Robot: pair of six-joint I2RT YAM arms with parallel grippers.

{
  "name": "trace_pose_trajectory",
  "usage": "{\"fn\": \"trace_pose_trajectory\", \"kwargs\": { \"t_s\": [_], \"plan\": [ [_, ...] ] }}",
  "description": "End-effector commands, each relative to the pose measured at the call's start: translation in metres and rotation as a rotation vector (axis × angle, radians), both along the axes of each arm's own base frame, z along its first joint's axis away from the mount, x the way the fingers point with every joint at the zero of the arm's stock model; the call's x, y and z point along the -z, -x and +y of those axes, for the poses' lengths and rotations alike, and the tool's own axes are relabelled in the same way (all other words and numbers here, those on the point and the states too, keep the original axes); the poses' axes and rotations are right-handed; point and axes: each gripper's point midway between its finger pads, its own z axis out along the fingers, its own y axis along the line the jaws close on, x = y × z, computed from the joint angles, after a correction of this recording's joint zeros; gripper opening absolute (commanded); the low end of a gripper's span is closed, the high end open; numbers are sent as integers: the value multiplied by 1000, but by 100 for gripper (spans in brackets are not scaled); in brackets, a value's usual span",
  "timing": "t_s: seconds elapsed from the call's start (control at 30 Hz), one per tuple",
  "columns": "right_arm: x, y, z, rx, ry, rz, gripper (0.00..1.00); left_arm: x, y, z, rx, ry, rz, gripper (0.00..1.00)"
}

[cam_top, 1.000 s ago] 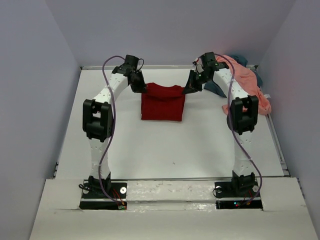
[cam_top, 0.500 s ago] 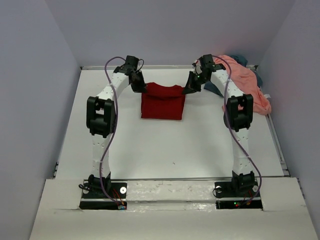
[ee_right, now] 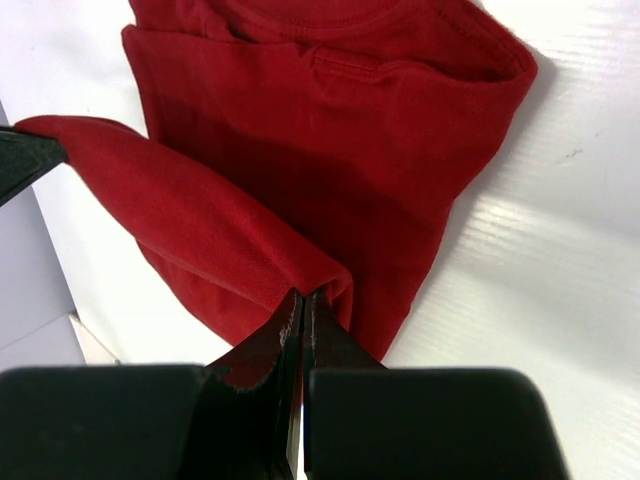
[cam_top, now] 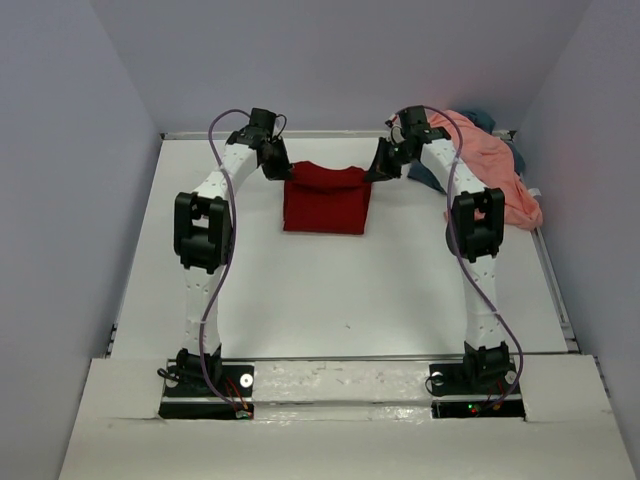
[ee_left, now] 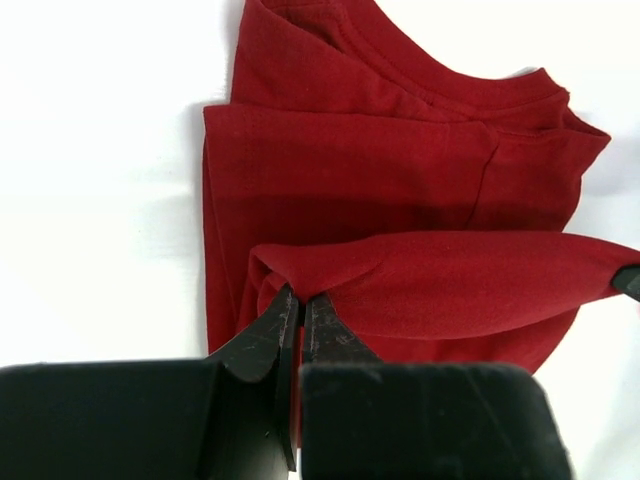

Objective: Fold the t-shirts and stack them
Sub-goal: Fold the long partially folded tshirt into a neat square

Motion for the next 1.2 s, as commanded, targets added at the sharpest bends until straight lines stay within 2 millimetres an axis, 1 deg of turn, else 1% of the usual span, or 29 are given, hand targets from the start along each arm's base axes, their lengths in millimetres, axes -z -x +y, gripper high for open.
{"fn": "trace_pose_trajectory", "kwargs": {
  "t_s": [0.0,0.13,0.37,0.4,0.43,0.47,0.6,0.63,0.67,0.7,0.73,0.77,0.8,0.83,0.9,0.93,0.97,1.0,1.03,1.1,1.13,1.17],
  "plan": [
    [-5,-28,-15,45,22,-90,0,-20,-23,16,-20,-19,-87,3],
    [0,-33,-14,51,18,-99,0,-18,-31,15,-22,-18,-111,3],
    [13,-46,-14,77,16,-126,0,-8,-44,15,-24,-16,-144,4],
    [14,-48,-13,82,14,-125,0,-7,-46,14,-25,-13,-146,8],
    [16,-49,-13,83,13,-126,0,-7,-49,15,-29,-11,-156,10],
    [19,-50,-14,87,16,-127,0,-3,-51,14,-30,-10,-154,11],
    [24,-55,-15,98,26,-138,0,-2,-61,15,-41,4,-174,17],
    [24,-56,-15,103,27,-140,0,-2,-64,14,-42,9,-180,22],
    [26,-58,-17,114,35,-141,0,-1,-67,15,-46,12,-184,48],
    [25,-57,-17,117,35,-139,18,-2,-69,15,-49,10,-189,62],
    [26,-58,-17,119,35,-139,30,-2,-70,16,-52,5,-192,72],
    [24,-59,-17,119,32,-147,42,-4,-71,16,-51,6,-200,88],
    [19,-58,-17,122,29,-156,61,-7,-72,17,-55,2,-209,93],
    [20,-58,-18,123,32,-161,66,-12,-72,19,-57,-2,-218,99],
    [15,-57,-19,126,35,-172,79,-19,-72,22,-69,-13,-232,99],
    [8,-56,-19,124,33,-184,82,-27,-70,24,-71,-17,-245,99],
    [6,-55,-19,125,33,-187,84,-35,-71,24,-74,-17,-263,99],
    [2,-54,-19,122,30,-192,84,-36,-69,27,-79,-22,-264,99],
    [-6,-53,-19,121,26,-202,84,-46,-68,28,-80,-18,-280,99],
    [-5,-46,-19,118,22,-185,84,-44,-61,29,-79,-21,-270,99],
    [-13,-43,-19,114,16,-193,85,-54,-58,29,-81,-16,-287,99],
    [-7,-40,-19,116,18,-177,85,-53,-55,29,-79,-16,-284,99]
  ]
}}
